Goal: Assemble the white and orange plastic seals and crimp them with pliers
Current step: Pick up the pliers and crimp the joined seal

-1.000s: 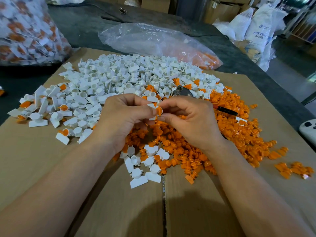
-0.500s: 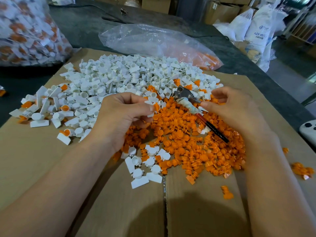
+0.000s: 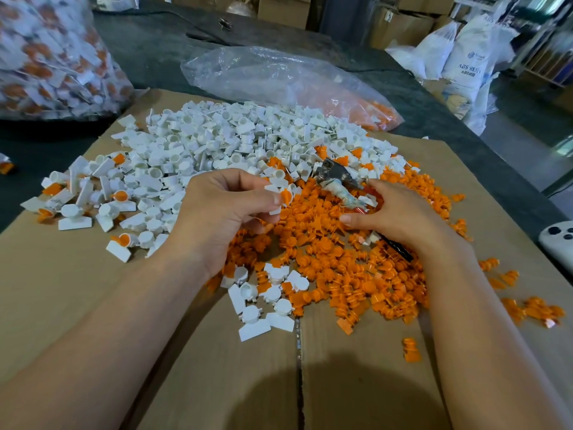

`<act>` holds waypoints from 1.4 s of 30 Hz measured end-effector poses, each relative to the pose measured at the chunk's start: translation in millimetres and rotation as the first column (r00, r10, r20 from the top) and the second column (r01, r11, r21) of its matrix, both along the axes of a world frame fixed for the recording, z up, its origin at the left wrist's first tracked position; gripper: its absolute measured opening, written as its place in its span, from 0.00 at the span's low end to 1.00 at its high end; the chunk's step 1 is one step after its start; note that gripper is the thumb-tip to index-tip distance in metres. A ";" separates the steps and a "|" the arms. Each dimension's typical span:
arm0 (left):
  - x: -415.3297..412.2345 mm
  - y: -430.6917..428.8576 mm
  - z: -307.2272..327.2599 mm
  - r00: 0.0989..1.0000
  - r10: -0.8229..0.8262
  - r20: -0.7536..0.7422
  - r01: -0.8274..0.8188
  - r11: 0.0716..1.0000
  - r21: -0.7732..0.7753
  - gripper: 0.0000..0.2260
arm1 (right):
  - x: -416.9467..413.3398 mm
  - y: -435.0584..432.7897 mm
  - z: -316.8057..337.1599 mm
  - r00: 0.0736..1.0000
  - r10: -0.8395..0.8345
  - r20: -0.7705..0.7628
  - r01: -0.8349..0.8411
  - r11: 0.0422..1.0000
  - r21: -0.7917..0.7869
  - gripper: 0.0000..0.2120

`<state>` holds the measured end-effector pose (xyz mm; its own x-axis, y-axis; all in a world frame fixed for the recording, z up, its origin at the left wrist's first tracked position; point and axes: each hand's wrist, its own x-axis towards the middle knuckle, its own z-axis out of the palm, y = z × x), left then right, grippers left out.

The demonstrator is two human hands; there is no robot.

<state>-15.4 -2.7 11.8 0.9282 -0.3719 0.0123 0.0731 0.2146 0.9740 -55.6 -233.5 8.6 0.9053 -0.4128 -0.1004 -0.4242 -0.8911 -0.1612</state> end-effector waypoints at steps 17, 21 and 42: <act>0.7 -1.6 -4.4 0.987 0.080 0.142 -0.096 0.990 0.108 0.08 | -10.5 15.4 15.7 0.888 -0.038 0.457 0.032 0.999 0.020 0.26; 2.6 -1.0 -3.8 0.994 0.091 0.055 -0.094 0.995 0.047 0.09 | -13.3 20.1 20.3 0.846 -0.061 0.530 0.018 0.996 0.085 0.26; 6.8 -1.5 -3.0 0.993 0.119 0.001 -0.119 0.993 -0.025 0.08 | -23.4 49.8 32.1 0.838 0.012 0.545 -0.291 0.855 0.429 0.05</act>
<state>-8.6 -4.1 8.9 0.9658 -0.2584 0.0227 0.0430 0.2459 0.9683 -79.0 -183.7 40.7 0.9253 -0.2902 0.2442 -0.0217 -0.6834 -0.7298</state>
